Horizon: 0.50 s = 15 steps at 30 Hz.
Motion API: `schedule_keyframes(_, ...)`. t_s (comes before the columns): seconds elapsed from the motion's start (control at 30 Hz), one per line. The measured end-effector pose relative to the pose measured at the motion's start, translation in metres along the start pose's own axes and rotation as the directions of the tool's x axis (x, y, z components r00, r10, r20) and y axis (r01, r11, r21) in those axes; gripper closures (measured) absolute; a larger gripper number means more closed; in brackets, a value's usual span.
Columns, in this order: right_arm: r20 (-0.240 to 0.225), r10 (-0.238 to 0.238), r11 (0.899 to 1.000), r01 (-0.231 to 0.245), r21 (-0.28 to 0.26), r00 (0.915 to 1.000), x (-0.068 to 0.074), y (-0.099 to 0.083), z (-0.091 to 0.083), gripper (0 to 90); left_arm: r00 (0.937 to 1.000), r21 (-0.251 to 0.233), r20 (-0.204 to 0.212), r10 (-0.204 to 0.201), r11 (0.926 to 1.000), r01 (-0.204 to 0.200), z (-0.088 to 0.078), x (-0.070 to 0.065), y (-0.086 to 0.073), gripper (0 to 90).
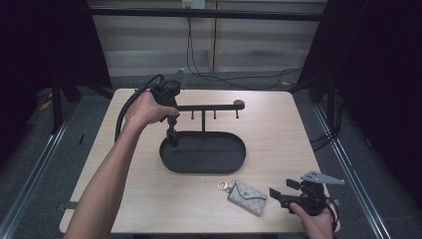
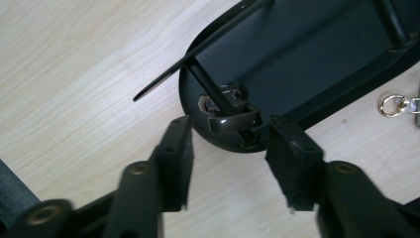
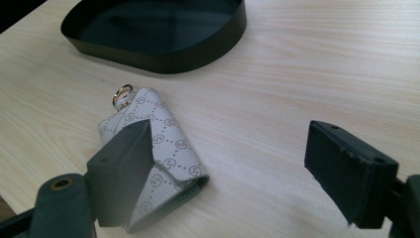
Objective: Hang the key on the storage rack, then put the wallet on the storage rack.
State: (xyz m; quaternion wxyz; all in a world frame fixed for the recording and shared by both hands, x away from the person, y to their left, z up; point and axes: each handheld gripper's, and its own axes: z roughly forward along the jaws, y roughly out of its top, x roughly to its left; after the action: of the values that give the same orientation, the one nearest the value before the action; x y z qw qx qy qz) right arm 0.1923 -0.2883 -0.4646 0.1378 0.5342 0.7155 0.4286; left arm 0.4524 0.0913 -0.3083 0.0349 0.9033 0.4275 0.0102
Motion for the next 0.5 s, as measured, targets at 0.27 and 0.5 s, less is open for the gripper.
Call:
schedule_keyframes(0.27, 0.004, -0.005, 1.000, 0.005, 0.004, 1.0000, 0.001, 0.000, 0.000, 18.6, 0.9990, -0.044, 0.034, 0.030, 0.9986, -0.028, -0.003, 0.004, -0.011, 35.2)
schedule_keyframes(0.5, 0.002, -0.007, 1.000, 0.007, 0.005, 1.0000, 0.001, -0.001, -0.001, 18.5, 0.9993, -0.126, 0.027, 0.025, 0.9918, -0.021, -0.002, 0.005, -0.031, 27.0)
